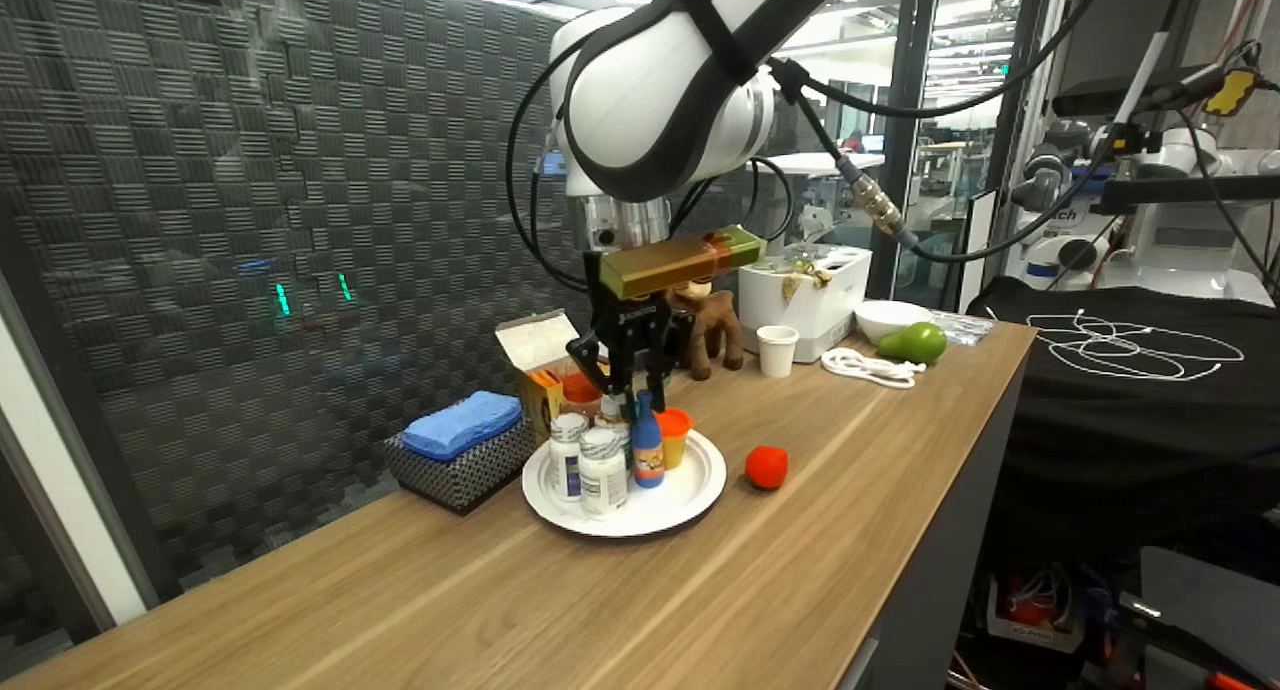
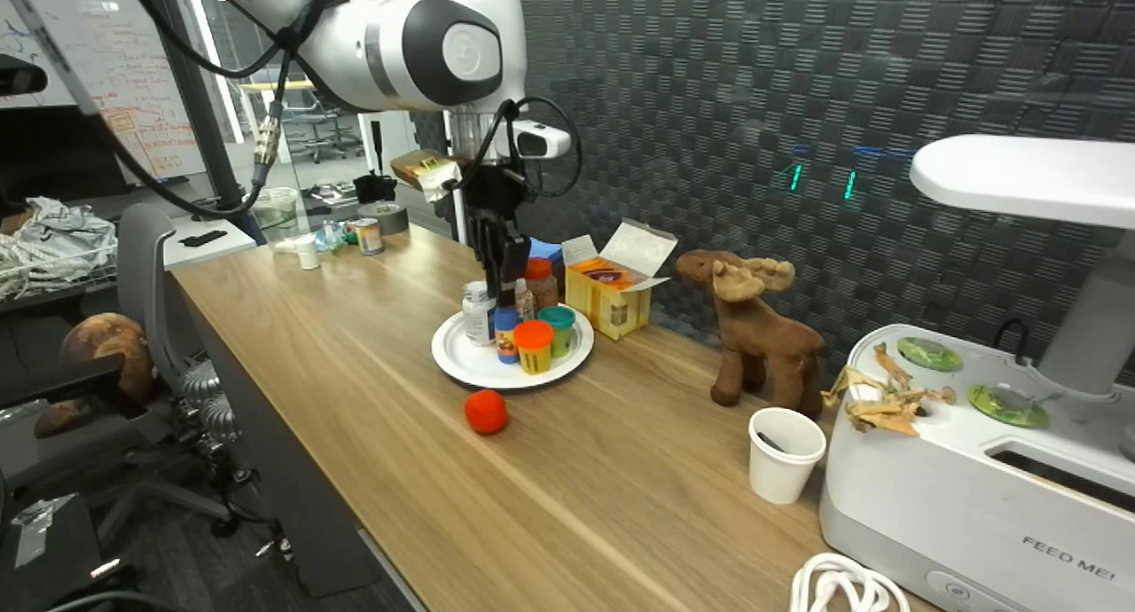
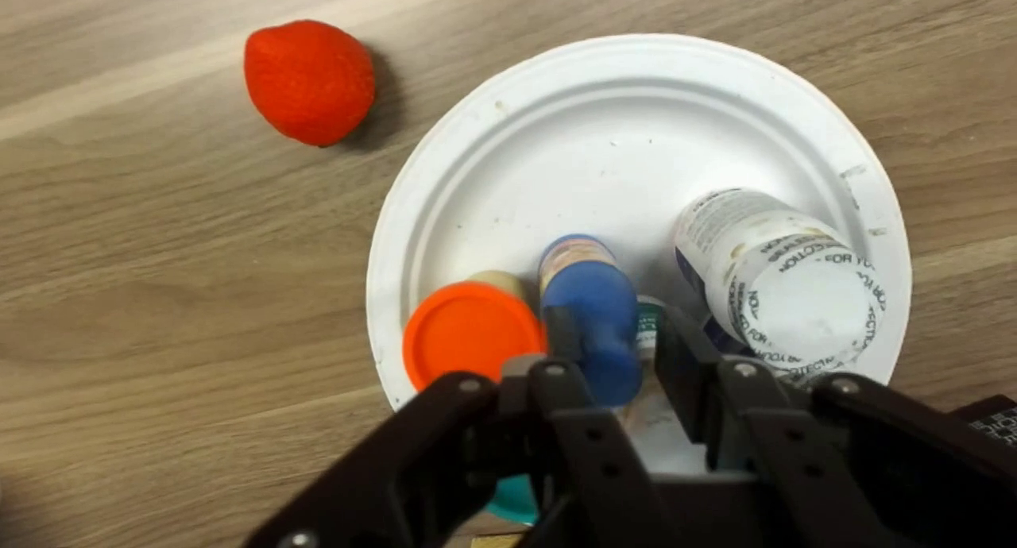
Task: Put all the bottles and the orange ball in the plate
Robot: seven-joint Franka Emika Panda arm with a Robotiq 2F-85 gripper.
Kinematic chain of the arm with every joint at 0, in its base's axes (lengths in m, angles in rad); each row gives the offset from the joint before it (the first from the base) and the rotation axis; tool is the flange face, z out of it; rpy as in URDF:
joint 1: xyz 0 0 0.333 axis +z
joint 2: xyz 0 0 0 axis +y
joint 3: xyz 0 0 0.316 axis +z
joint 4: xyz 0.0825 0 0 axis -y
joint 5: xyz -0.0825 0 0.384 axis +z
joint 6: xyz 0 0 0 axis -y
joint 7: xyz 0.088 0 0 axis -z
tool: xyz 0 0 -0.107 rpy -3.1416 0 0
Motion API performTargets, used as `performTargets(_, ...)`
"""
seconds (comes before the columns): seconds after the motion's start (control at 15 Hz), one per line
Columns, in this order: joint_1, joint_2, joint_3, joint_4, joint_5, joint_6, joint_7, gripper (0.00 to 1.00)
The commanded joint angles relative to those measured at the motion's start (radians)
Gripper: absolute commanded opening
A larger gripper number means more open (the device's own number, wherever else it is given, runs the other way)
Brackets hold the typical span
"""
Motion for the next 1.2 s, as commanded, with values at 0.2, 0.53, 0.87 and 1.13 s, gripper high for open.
performTargets(0.2,0.032,-0.02,-0.024,0.008,-0.027,-0.002,0.009,0.89)
performTargets(0.53,0.055,-0.079,-0.041,-0.031,-0.069,0.016,0.048,1.0)
performTargets(0.87,0.078,-0.181,-0.043,-0.167,-0.128,0.046,0.135,1.0)
performTargets(1.13,0.067,-0.263,-0.031,-0.328,-0.167,0.12,0.183,1.0)
